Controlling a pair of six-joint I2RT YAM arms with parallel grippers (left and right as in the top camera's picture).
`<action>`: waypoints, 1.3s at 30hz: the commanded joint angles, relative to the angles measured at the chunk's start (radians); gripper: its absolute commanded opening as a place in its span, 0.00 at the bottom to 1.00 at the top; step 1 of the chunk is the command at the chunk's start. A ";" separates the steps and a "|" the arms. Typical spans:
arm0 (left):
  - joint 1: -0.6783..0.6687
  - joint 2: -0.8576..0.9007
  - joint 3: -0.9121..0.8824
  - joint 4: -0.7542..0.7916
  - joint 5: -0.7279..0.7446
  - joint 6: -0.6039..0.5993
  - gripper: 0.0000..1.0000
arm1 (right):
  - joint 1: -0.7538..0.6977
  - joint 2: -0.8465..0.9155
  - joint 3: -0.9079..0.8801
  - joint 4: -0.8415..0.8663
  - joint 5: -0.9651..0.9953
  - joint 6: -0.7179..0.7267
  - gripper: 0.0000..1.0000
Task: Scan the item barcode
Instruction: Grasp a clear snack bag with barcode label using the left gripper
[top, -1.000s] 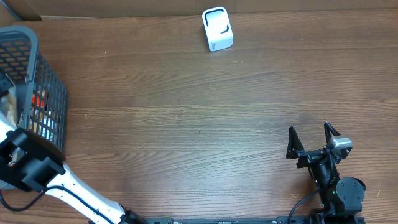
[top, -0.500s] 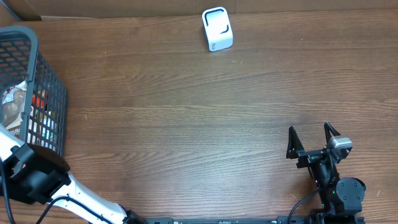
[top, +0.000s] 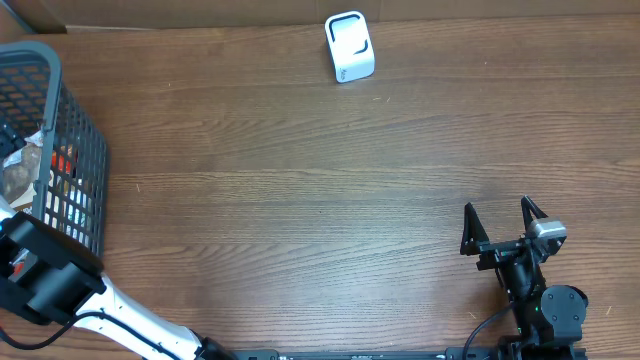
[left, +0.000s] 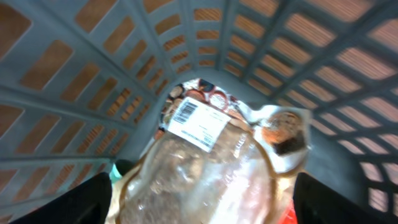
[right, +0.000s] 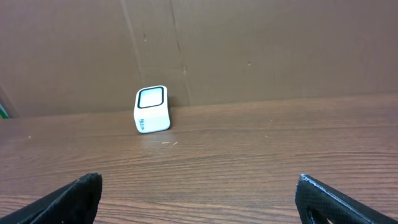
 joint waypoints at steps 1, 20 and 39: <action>0.015 0.010 -0.078 0.076 -0.007 0.058 0.88 | 0.005 -0.009 -0.010 0.004 -0.005 0.003 1.00; 0.035 0.011 -0.515 0.513 0.000 0.087 1.00 | 0.005 -0.009 -0.010 0.004 -0.005 0.003 1.00; 0.033 0.073 -0.559 0.487 0.060 0.071 0.11 | 0.005 -0.009 -0.010 0.004 -0.005 0.003 1.00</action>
